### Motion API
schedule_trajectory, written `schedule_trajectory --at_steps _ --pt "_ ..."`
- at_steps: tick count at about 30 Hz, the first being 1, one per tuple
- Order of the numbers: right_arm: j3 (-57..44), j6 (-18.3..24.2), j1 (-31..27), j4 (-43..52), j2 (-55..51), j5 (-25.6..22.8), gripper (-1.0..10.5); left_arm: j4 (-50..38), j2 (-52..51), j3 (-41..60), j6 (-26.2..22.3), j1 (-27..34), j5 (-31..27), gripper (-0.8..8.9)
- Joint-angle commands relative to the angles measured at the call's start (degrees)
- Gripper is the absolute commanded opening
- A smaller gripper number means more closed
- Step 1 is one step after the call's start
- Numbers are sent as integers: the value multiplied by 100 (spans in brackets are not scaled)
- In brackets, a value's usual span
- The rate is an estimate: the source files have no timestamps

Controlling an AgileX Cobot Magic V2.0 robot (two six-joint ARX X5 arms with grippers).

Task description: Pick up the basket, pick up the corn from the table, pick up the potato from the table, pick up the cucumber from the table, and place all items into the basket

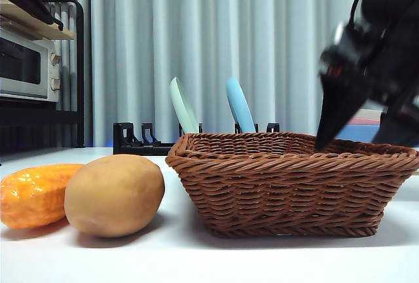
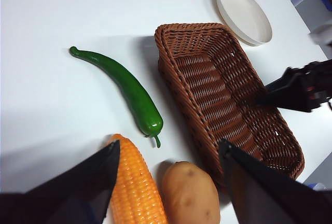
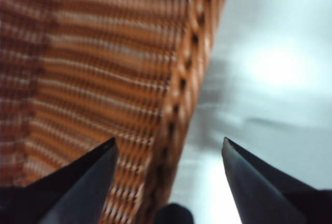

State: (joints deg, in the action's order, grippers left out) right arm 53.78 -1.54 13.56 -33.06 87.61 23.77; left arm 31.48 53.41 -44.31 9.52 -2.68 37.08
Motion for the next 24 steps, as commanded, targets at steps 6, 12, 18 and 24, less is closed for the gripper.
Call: schedule_trajectory --at_steps 6,12,18,24 --pt "4 -262 -17 136 81 -22 -12 210 9 0 -57 -7 48 321" --pt "133 -402 -195 170 -348 -35 -12 553 9 0 -66 -306 42 442" --pt "485 -402 -433 66 -765 -28 -12 1054 103 0 -22 -1071 -1051 440" --pt "710 -404 -529 -33 -1062 -9 -12 942 623 0 273 -1764 -1993 440"
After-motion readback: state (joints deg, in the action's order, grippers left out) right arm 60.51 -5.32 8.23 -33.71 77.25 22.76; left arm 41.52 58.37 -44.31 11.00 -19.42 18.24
